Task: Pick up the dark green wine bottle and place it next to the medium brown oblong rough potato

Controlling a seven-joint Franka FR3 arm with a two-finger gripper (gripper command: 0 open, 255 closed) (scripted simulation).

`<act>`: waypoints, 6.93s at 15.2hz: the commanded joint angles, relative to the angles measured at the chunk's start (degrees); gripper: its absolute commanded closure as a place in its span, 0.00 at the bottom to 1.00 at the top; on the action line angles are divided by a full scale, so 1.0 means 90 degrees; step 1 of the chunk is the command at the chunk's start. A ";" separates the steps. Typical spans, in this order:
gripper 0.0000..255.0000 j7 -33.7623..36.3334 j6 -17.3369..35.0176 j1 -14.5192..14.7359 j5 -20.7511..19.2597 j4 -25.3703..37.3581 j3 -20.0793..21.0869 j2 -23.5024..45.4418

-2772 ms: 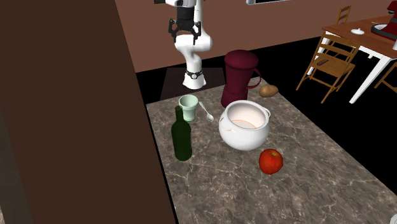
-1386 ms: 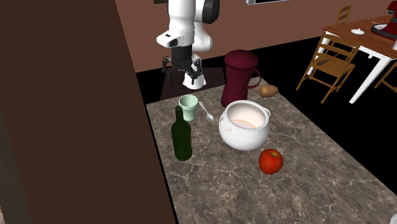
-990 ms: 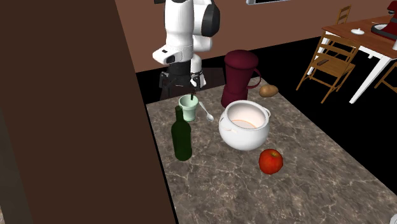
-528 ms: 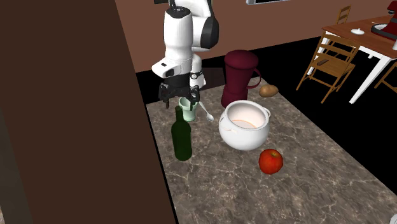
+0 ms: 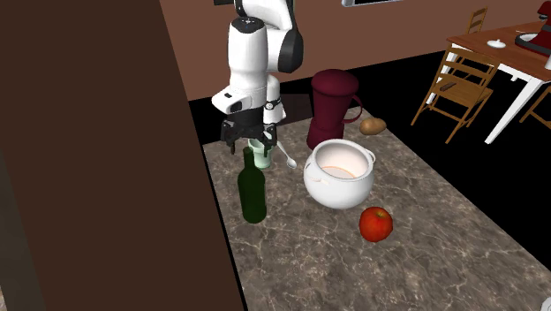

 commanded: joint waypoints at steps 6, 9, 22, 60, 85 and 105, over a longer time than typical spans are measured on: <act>1.00 0.0000 0.0000 0.0000 0.0000 0.0000 0.0000 0.0000; 1.00 0.0001 0.0002 0.0000 0.0000 -0.0002 0.0000 0.0000; 1.00 -0.0046 -0.0962 0.0001 0.0014 0.1016 0.0001 0.0053; 1.00 0.1483 -0.2199 0.0870 -0.0053 -0.1071 0.0737 -0.3174; 1.00 0.4483 -0.3217 0.2012 0.1293 -0.2807 0.2915 -0.5963; 1.00 0.6732 -0.3422 0.2310 0.2433 -0.2287 0.4928 -0.6096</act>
